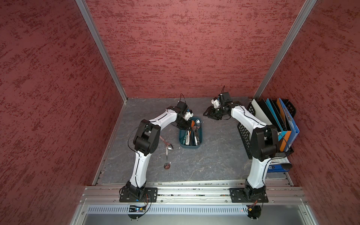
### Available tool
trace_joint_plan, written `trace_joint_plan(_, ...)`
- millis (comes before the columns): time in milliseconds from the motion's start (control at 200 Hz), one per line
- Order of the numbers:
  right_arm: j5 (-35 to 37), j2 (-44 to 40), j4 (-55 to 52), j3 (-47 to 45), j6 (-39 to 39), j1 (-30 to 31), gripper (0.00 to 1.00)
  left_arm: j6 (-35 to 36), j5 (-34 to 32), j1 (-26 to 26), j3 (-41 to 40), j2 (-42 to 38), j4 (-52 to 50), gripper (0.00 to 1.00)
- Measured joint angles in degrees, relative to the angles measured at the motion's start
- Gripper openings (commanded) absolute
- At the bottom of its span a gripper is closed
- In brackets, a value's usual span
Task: Put the spoon into the storage box
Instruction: Place the spoon in the storage box.
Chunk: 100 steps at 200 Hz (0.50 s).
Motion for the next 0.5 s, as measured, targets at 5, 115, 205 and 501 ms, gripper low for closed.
trace_joint_plan(5, 0.0, 0.0, -0.02, -0.02, 0.0, 0.0, 0.51, -0.02, 0.0, 0.0, 0.04, 0.07, -0.04, 0.31)
trace_joint_plan(115, -0.02, 0.0, -0.17, -0.09, 0.0, 0.0, 0.51, -0.68, -0.15, 0.2, 0.74, 1.01, -0.96, 0.44)
trace_joint_plan(205, -0.02, 0.0, -0.26, -0.09, 0.0, 0.0, 0.51, -1.4, -0.28, 0.26, 0.76, 0.96, -1.36, 0.54)
trace_joint_plan(501, -0.02, 0.0, -0.9, -0.07, -0.02, 0.0, 0.51, 1.81, -5.35, 0.31, -0.94, -3.5, -2.71, 0.64)
